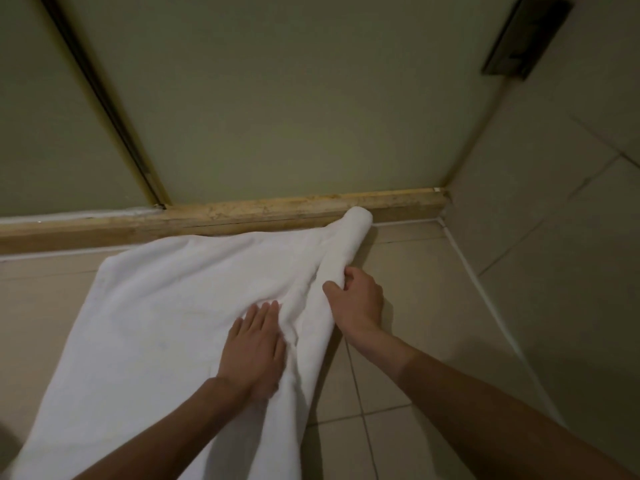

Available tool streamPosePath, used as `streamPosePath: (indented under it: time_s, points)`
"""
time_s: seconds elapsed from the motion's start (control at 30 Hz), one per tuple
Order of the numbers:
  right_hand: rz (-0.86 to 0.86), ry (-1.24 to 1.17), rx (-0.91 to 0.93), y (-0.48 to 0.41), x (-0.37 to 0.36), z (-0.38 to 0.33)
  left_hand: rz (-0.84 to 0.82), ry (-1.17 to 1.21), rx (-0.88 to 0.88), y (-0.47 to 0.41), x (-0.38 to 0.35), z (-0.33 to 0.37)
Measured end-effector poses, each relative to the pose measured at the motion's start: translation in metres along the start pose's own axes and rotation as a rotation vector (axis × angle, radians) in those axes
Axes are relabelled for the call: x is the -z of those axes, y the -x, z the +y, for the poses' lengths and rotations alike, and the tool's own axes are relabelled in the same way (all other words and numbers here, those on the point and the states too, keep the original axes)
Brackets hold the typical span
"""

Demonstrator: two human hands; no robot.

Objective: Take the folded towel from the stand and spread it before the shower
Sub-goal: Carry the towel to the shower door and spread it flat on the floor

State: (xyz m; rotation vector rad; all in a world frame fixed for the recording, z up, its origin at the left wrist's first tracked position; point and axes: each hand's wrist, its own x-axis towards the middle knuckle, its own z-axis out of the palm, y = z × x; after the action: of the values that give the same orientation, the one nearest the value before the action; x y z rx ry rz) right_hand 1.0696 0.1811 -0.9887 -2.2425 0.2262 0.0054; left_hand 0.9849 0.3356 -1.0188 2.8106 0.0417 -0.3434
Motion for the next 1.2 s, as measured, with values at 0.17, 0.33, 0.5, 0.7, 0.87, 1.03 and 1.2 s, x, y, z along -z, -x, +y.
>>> streamPosePath:
  time_s: [0.17,0.33,0.5,0.7,0.87,1.03,1.2]
  points:
    - [-0.002,0.009,0.173,0.012,0.003,-0.020,0.304,0.228,-0.093,-0.005,0.027,0.034]
    - [-0.146,-0.067,0.222,0.010,-0.001,-0.026,0.276,0.459,0.038,-0.027,0.038,0.059]
    - [-0.340,0.054,0.344,0.006,-0.005,-0.020,0.261,0.553,0.169,-0.037,0.035,0.043]
    - [-0.197,-0.018,0.025,0.000,-0.013,0.005,0.342,0.684,0.176,-0.038,0.027,0.028]
    - [-0.308,-0.213,-0.083,-0.007,-0.022,0.017,0.399,0.841,0.172,-0.037,0.026,0.021]
    - [-0.287,-0.433,-0.171,-0.015,-0.038,0.006,0.413,1.002,0.242,-0.038,0.027,0.011]
    - [-0.236,-0.445,-0.187,-0.026,-0.049,-0.008,0.382,1.043,0.290,-0.044,0.027,0.000]
